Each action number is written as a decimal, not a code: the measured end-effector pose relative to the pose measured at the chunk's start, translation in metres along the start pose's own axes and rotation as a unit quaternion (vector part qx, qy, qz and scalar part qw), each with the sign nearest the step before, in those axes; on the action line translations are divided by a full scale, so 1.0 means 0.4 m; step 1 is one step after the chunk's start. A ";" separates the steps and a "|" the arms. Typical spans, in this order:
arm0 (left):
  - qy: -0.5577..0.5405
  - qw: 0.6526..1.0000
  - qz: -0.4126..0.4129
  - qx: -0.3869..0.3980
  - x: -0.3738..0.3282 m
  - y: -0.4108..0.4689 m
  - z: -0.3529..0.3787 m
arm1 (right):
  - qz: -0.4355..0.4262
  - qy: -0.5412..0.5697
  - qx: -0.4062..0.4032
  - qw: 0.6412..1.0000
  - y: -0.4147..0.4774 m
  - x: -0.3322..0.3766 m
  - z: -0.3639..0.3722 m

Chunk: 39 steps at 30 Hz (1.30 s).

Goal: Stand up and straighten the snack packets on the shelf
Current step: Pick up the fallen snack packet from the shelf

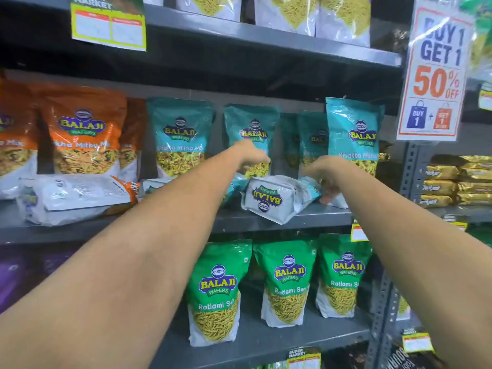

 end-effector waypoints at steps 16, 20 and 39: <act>0.120 0.965 -0.110 0.204 0.032 0.041 0.118 | 0.071 0.428 0.041 0.900 0.045 -0.083 0.131; 0.107 0.961 -0.115 0.228 0.016 0.030 0.133 | 0.086 0.424 0.050 0.900 0.033 -0.098 0.120; 0.012 0.931 -0.166 0.324 0.017 -0.034 0.142 | -0.060 0.361 -0.020 0.931 -0.043 -0.090 0.037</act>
Point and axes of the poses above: each hand's wrist, its own y-axis towards the middle knuckle, its own z-axis out of the palm, x = y × z, the point moved 8 cm from there along y, towards the middle knuckle, and after that the axes turned 14 degrees about -z, right-handed, at the moved point
